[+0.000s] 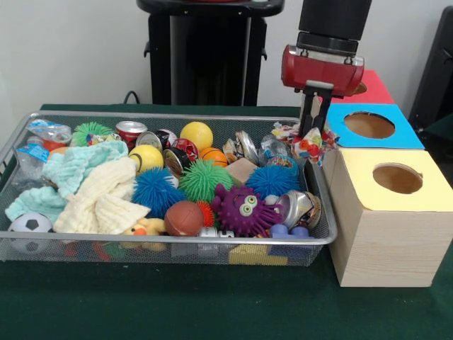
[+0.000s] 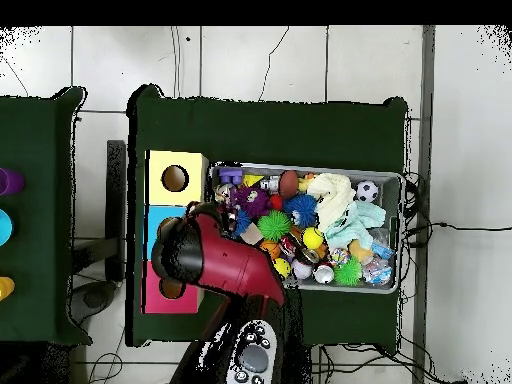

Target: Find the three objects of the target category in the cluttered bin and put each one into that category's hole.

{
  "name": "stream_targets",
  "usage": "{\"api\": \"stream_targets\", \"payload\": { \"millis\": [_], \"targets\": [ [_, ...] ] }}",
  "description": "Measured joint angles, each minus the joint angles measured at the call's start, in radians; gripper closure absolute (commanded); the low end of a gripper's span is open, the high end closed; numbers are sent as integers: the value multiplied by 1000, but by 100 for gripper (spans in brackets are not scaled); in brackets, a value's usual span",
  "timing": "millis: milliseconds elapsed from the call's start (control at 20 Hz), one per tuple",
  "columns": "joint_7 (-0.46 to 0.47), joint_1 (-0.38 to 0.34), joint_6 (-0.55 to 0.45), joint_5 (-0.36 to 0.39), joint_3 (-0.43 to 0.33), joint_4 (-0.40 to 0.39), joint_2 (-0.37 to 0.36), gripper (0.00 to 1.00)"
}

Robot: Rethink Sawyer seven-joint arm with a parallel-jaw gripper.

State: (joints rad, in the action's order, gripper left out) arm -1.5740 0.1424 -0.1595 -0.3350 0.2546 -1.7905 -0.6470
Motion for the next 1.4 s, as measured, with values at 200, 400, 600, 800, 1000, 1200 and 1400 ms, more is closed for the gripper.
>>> {"api": "stream_targets", "payload": {
  "millis": [200, 400, 600, 800, 1000, 1200, 1400],
  "targets": [
    [0, 30, 0, -5, 15, 1, 0, 100],
    [-1, 79, 0, -21, 37, 16, 13, 100],
    [-9, 140, -7, -49, 67, 41, 37, 100],
    [-19, 179, -15, -76, 83, 59, 54, 100],
    [-43, 211, -40, -100, 107, 84, 71, 100],
    [-73, 228, -81, -116, 128, 104, 75, 100],
    [-90, 228, -109, -119, 141, 114, 76, 100]
  ]
}}
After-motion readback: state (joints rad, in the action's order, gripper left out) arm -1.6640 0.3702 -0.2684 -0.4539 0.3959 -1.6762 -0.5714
